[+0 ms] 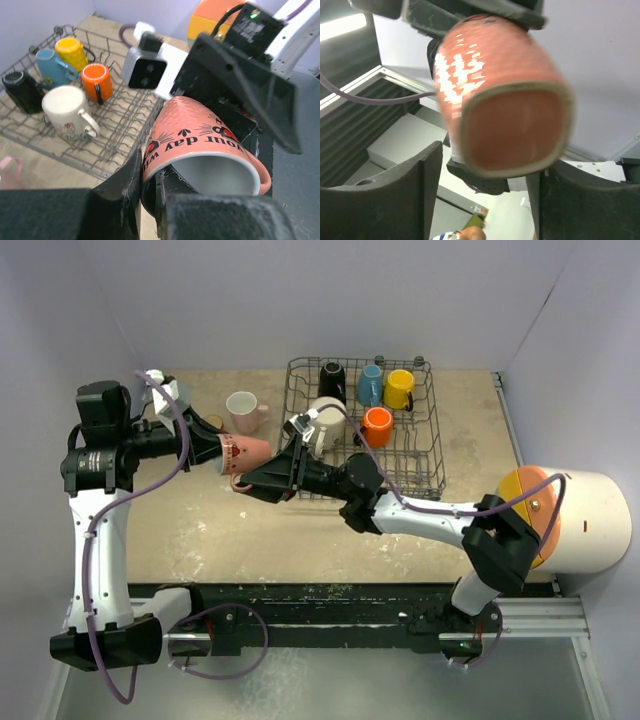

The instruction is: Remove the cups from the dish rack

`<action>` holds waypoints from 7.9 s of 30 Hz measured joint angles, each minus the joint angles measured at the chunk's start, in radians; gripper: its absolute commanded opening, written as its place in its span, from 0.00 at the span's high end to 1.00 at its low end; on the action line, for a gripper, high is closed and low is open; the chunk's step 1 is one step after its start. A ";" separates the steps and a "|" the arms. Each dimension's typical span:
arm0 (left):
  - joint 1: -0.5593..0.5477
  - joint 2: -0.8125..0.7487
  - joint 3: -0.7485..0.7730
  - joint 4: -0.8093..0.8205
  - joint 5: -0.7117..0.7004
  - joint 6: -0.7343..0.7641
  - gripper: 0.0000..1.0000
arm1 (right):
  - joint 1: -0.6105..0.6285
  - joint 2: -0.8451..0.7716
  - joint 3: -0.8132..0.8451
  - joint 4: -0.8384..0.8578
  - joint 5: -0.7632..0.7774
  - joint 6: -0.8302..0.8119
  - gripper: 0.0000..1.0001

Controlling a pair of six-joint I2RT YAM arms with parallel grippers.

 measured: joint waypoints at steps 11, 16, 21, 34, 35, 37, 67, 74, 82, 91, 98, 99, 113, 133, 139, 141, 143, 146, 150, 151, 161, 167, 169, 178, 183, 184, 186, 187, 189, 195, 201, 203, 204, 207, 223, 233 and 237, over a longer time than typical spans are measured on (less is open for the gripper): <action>-0.007 0.151 -0.069 -0.033 -0.637 0.044 1.00 | -0.222 -0.367 -0.095 -0.580 0.052 -0.250 0.03; -0.003 0.395 -0.080 -0.031 -1.057 0.048 1.00 | -0.281 -0.517 -0.068 -0.942 0.152 -0.418 0.03; 0.003 0.513 -0.087 -0.040 -1.246 0.005 1.00 | -0.281 -0.531 0.032 -1.276 0.274 -0.555 0.02; 0.021 0.742 -0.010 -0.007 -1.379 -0.138 1.00 | -0.282 -0.560 0.135 -1.636 0.460 -0.728 0.02; 0.026 0.750 -0.010 -0.005 -1.378 -0.144 1.00 | -0.282 -0.561 0.135 -1.640 0.463 -0.731 0.02; 0.037 0.762 -0.007 -0.002 -1.374 -0.160 1.00 | -0.282 -0.561 0.134 -1.642 0.464 -0.735 0.02; 0.191 0.884 0.092 0.181 -1.237 -0.261 0.41 | -0.282 -0.479 0.100 -1.520 0.444 -0.756 0.00; 0.191 0.795 0.033 0.198 -1.193 -0.242 0.22 | -0.282 -0.476 0.100 -1.511 0.438 -0.757 0.00; 0.185 0.565 -0.164 0.266 -1.059 -0.198 0.01 | -0.282 -0.496 0.097 -1.511 0.438 -0.757 0.00; 0.129 0.436 -0.316 0.555 -0.879 -0.180 0.01 | -0.282 -0.494 0.097 -1.515 0.439 -0.762 0.00; 0.000 0.452 -0.319 0.710 -0.879 -0.167 0.01 | -0.279 -0.334 0.216 -1.550 0.524 -0.842 0.00; -0.004 0.452 -0.319 0.717 -0.879 -0.168 0.01 | -0.277 -0.293 0.245 -1.553 0.537 -0.856 0.00; -0.003 0.410 -0.325 0.722 -0.908 -0.162 0.01 | -0.254 0.418 0.825 -1.792 0.869 -0.983 0.17; -0.003 0.321 -0.302 0.489 -0.933 -0.155 0.01 | -0.259 0.611 0.975 -1.849 0.963 -1.014 0.77; -0.003 0.298 -0.280 0.432 -0.913 -0.156 0.01 | -0.260 0.607 0.977 -1.855 0.981 -1.017 0.79; -0.003 0.297 -0.268 0.415 -0.901 -0.157 0.01 | -0.260 0.607 0.977 -1.856 0.983 -1.019 0.64; -0.003 0.291 -0.261 0.396 -0.890 -0.157 0.01 | -0.260 0.607 0.977 -1.855 0.984 -1.022 0.53; -0.003 0.275 -0.255 0.369 -0.877 -0.157 0.01 | -0.260 0.607 0.973 -1.847 0.983 -1.028 0.47; -0.003 0.254 -0.243 0.338 -0.863 -0.157 0.01 | -0.261 0.607 0.965 -1.843 0.979 -1.033 0.47; -0.003 0.249 -0.240 0.332 -0.860 -0.156 0.01 | -0.261 0.607 0.965 -1.842 0.978 -1.034 0.48; -0.003 0.236 -0.230 0.280 -0.838 -0.156 0.01 | -0.276 0.610 0.929 -1.806 0.959 -1.038 0.69; -0.003 0.234 -0.230 0.254 -0.831 -0.138 0.01 | -0.282 0.613 0.919 -1.799 0.961 -1.055 0.96; -0.003 0.230 -0.230 0.250 -0.831 -0.129 0.01 | -0.283 0.612 0.918 -1.794 0.961 -1.060 1.00; -0.003 0.220 -0.230 0.208 -0.741 -0.093 0.01 | -0.286 0.589 0.919 -1.804 0.961 -1.105 1.00; -0.003 0.215 -0.230 0.178 -0.667 -0.056 0.01 | -0.289 0.502 0.919 -1.830 0.930 -1.107 1.00; -0.003 0.213 -0.230 0.175 -0.660 -0.049 0.01 | -0.289 0.470 0.919 -1.832 0.916 -1.102 1.00; -0.005 0.211 -0.230 0.174 -0.649 -0.032 0.01 | -0.290 0.412 0.919 -1.841 0.874 -1.088 1.00; -0.006 0.211 -0.230 0.174 -0.645 -0.025 0.01 | -0.288 0.388 0.918 -1.851 0.860 -1.080 1.00; -0.011 0.210 -0.230 0.172 -0.632 -0.006 0.01 | -0.287 0.320 0.901 -1.845 0.801 -1.051 1.00; -0.066 0.204 -0.230 0.147 -0.577 0.080 0.01 | -0.287 0.139 0.750 -1.747 0.599 -0.924 1.00; -0.164 0.161 -0.274 0.127 -0.555 0.163 0.01 | -0.288 0.095 0.585 -1.622 0.425 -0.779 1.00; -0.185 0.120 -0.311 0.132 -0.555 0.189 0.01 | -0.288 0.099 0.539 -1.590 0.374 -0.731 1.00; -0.192 0.096 -0.328 0.132 -0.556 0.211 0.01 | -0.289 0.101 0.524 -1.580 0.352 -0.710 1.00; -0.203 0.044 -0.349 0.131 -0.559 0.289 0.01 | -0.294 0.102 0.486 -1.534 0.286 -0.647 1.00; -0.208 -0.219 -0.604 0.386 -0.608 0.709 0.06 | -0.320 0.024 0.117 -0.976 0.090 -0.278 1.00; -0.208 -0.208 -0.652 0.547 -0.609 0.750 0.26 | -0.304 0.006 0.080 -0.799 0.077 -0.175 1.00; -0.208 -0.192 -0.652 0.583 -0.609 0.727 0.37 | -0.289 -0.027 0.044 -0.745 0.070 -0.142 1.00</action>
